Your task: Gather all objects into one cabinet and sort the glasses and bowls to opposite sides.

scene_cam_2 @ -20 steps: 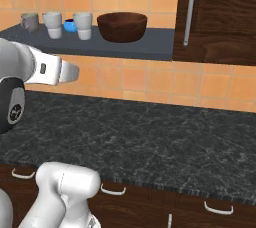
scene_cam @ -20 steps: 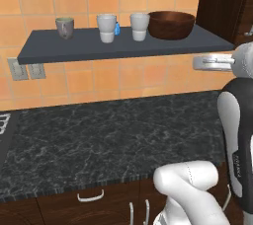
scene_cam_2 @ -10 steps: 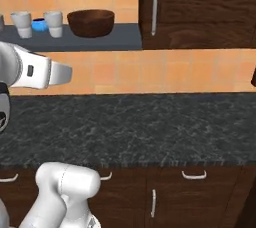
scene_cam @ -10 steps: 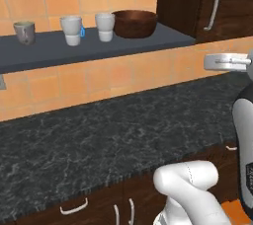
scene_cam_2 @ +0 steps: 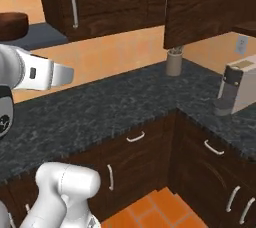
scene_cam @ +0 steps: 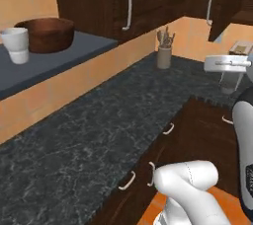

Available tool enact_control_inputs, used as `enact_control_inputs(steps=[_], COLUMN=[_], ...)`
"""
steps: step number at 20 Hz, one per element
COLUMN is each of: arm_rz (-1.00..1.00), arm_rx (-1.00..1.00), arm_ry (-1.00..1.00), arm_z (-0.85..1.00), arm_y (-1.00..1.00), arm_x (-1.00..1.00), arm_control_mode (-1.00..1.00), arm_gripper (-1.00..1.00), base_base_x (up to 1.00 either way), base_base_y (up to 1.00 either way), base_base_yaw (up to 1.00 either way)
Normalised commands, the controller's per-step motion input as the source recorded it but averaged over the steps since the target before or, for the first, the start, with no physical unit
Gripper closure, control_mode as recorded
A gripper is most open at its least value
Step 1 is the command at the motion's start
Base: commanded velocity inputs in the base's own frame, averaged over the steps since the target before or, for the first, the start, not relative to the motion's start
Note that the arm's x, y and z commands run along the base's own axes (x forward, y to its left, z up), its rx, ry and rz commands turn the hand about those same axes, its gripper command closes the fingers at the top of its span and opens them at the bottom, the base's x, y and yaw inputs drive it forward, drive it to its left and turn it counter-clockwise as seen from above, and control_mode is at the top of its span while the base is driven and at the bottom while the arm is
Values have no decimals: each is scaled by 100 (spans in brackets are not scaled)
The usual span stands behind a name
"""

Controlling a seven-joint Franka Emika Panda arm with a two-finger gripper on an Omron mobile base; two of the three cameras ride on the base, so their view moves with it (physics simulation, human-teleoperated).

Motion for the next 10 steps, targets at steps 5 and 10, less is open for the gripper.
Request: enact_control_inputs(steps=[5, 10], arm_rz=[0, 0], arm_rx=[0, 0], arm_ry=[0, 0], arm_z=[0, 0], arm_y=[0, 0], arm_x=[0, 0], arm_control_mode=[100, 100], arm_gripper=[-100, -100], base_base_x=[-26, -39], base_base_y=[-9, -37], base_base_yaw=[-78, -65])
